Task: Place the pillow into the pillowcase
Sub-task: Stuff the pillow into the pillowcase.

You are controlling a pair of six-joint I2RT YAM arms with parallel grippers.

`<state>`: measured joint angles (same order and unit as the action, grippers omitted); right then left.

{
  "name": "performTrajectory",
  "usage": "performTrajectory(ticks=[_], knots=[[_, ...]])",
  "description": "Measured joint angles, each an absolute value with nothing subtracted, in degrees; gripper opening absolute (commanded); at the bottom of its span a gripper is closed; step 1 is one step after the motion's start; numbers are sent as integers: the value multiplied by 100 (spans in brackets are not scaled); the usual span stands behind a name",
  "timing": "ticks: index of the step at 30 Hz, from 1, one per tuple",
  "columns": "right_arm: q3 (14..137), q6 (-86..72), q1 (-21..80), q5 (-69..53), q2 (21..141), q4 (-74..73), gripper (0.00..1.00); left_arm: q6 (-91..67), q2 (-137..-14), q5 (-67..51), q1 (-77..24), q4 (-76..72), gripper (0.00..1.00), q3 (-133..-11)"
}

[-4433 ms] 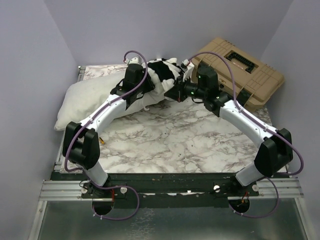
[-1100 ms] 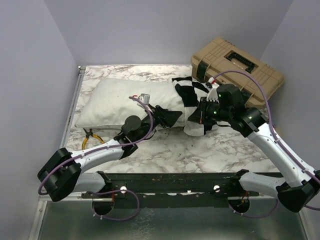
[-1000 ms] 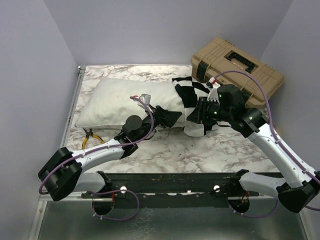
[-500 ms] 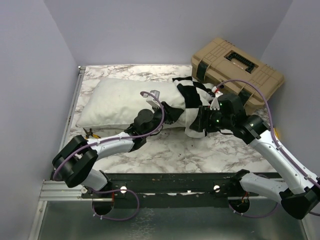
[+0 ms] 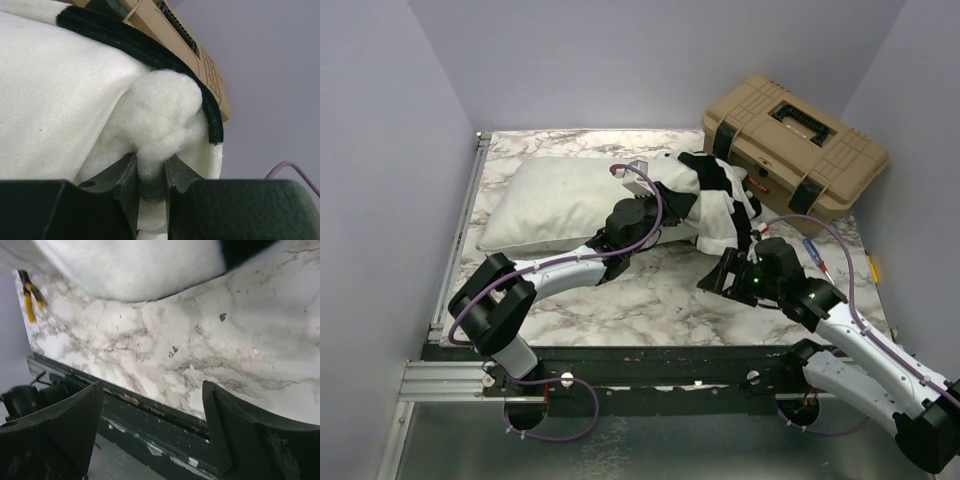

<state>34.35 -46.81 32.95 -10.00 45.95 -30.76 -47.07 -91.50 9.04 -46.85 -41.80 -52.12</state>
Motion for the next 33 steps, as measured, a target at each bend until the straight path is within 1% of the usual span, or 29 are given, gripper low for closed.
performTrajectory(ticks=[3,4,6,10,11,14,16,20,27,30,33], knots=[[3168,-5048,3295,-683,4576,-2491,81,-4766,-9157,915,-4635,-4128,23,-5304],[3164,-5129,3295,-556,4630,-2257,77,-4783,-9157,913,-4606,-4117,23,-5315],[3177,-5207,3295,-285,4781,-1680,74,-4816,-9157,906,-4565,-4097,23,-5325],[3454,-5231,3295,207,5170,-1007,59,-4866,-9155,886,-4528,-4088,23,-5332],[3557,-5223,3295,320,5260,-888,51,-4880,-9157,878,-4525,-4084,23,-5336],[3780,-5162,3288,613,5424,-545,16,-4906,-9157,840,-4499,-4069,23,-5369],[3848,-5100,3280,690,5470,-414,1,-4928,-9155,832,-4484,-4064,23,-5387],[4047,-4853,3253,495,5505,-327,0,-4915,-9157,709,-4458,-4051,19,-5450],[5033,-4552,3190,-917,5627,-196,0,-4858,-9159,517,-4425,-4169,13,-5542],[5127,-4727,3177,-1643,5754,73,0,-4770,-9238,499,-4506,-4311,10,-5551],[5122,-4941,3157,-2047,5854,64,0,-4683,-9402,471,-4641,-4414,7,-5568]])
